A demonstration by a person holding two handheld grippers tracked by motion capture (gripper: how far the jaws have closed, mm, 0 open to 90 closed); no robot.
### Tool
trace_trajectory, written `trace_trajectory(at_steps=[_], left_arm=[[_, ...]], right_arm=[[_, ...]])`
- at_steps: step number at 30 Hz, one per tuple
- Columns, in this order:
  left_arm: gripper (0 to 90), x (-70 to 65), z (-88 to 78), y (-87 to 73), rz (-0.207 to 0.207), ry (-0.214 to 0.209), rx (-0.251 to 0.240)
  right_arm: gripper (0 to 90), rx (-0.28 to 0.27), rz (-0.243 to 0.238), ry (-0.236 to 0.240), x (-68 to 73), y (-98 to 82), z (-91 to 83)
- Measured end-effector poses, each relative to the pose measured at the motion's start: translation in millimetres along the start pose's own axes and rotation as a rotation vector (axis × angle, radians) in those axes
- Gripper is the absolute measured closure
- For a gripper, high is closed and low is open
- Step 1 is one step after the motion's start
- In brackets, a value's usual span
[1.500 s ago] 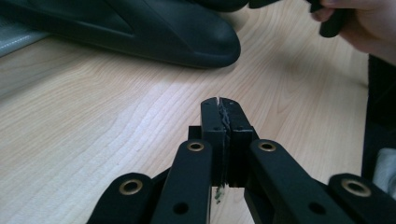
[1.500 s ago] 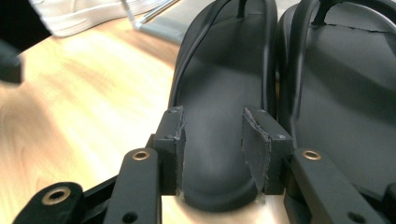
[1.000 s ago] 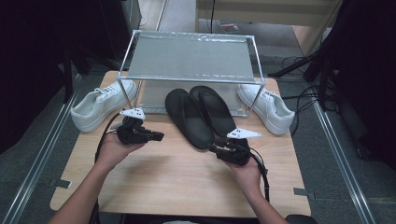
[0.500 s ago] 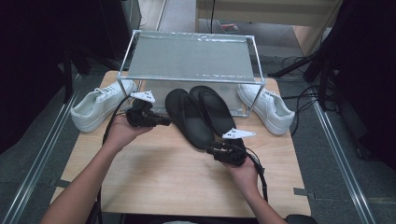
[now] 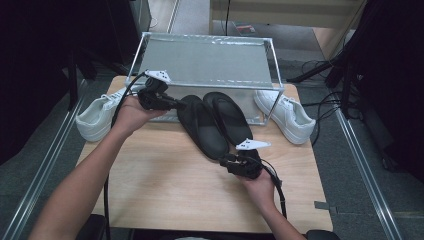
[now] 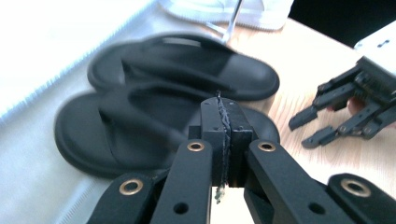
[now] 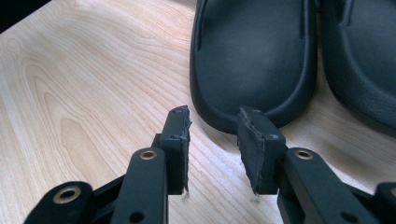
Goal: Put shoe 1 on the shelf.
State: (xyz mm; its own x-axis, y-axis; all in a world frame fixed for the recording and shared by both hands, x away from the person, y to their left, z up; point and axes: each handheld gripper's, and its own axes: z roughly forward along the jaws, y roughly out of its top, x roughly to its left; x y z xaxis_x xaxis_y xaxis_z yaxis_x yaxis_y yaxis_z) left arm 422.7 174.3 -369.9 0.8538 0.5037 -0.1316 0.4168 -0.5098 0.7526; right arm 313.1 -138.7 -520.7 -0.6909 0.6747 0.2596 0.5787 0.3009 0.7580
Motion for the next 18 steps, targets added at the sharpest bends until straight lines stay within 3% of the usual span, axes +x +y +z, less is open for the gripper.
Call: trace_trajectory(at_steps=[5, 13, 18], left_arm=[[90.0, 5.5, -4.4, 24.2, 0.03, 0.008, 0.002], [90.0, 22.7, -5.9, 50.7, 0.004, 0.037, -0.008], [90.0, 35.5, 1.5, 54.5, -0.014, 0.069, 0.019]], right_arm=[[66.4, -0.008, -0.009, -0.011, -3.0, 0.1, 1.4], [83.1, 0.02, 0.017, -0.012, -8.4, -0.2, 3.7], [89.7, 0.068, -0.002, -0.009, -8.3, -1.5, 4.7]])
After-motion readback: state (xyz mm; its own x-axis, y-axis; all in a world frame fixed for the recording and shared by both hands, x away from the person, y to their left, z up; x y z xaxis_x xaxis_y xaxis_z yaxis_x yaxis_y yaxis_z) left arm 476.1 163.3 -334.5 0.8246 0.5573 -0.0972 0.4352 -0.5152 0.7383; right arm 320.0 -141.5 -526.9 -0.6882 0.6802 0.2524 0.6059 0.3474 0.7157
